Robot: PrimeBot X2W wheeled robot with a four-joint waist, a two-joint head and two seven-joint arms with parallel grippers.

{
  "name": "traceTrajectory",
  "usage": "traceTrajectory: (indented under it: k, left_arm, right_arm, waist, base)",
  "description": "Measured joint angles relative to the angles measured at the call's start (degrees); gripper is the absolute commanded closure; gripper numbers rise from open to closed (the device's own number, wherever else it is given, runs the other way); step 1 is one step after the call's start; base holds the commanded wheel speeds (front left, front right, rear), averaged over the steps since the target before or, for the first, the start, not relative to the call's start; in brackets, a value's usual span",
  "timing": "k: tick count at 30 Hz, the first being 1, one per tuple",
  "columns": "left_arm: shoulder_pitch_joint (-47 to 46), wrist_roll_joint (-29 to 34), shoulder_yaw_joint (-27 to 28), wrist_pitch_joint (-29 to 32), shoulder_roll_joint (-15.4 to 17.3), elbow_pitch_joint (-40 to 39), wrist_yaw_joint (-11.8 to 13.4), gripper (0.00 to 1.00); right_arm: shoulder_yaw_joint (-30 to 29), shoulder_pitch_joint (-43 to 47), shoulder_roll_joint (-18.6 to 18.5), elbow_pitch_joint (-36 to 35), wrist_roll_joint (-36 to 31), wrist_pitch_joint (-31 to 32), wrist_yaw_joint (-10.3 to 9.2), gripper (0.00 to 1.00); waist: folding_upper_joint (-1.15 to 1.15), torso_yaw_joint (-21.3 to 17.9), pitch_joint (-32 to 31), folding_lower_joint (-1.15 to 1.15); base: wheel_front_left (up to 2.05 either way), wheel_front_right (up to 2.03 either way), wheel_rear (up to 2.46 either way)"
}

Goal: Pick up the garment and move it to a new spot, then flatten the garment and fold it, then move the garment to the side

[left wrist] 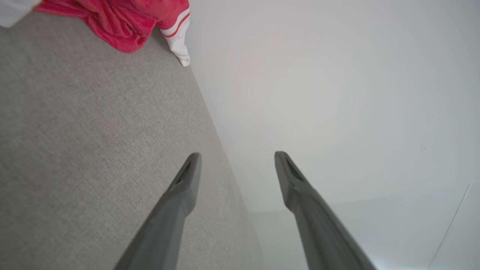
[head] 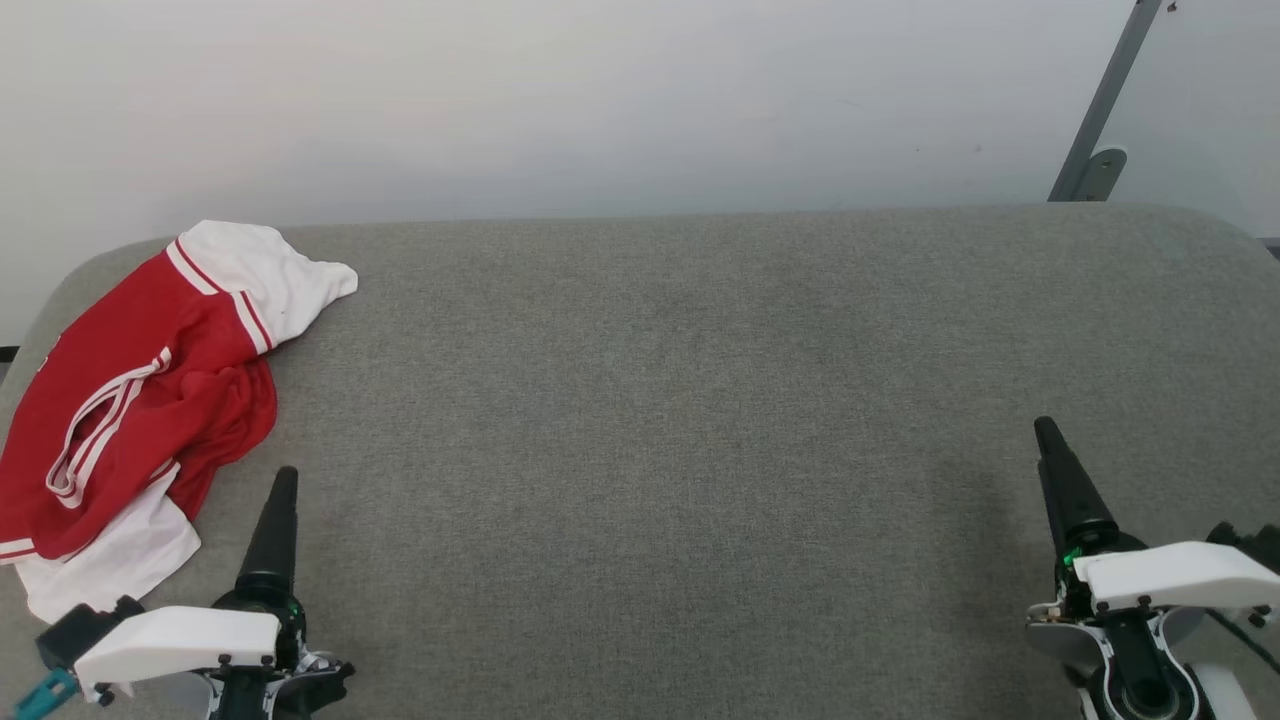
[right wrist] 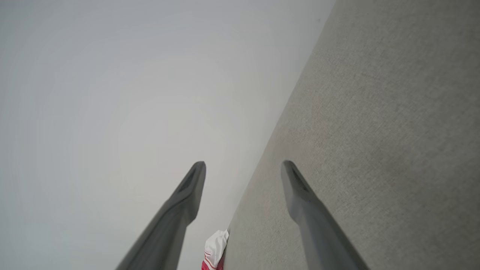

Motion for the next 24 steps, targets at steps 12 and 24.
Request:
traceTrajectory:
  k: [12,24]
  left_arm:
    - [-0.3,16.6,0.8,-2.6,0.7,-1.2,0.2,0.0]
    - [-0.3,32.1,0.2,-5.0,2.0,-2.8,1.2,0.0]
  right_arm:
    - [-0.3,-1.5,-0.9,-0.5,-16.9,-2.5,0.0,0.0]
    - [-1.0,-2.2,-0.6,-1.3,-33.8,-5.0,0.0,0.0]
  waist:
    - [0.0,0.1,0.4,0.0]
    - [0.0,0.0,0.7,0.0]
  base:
    - [0.0,0.0,0.0]
    - [0.0,0.0,0.0]
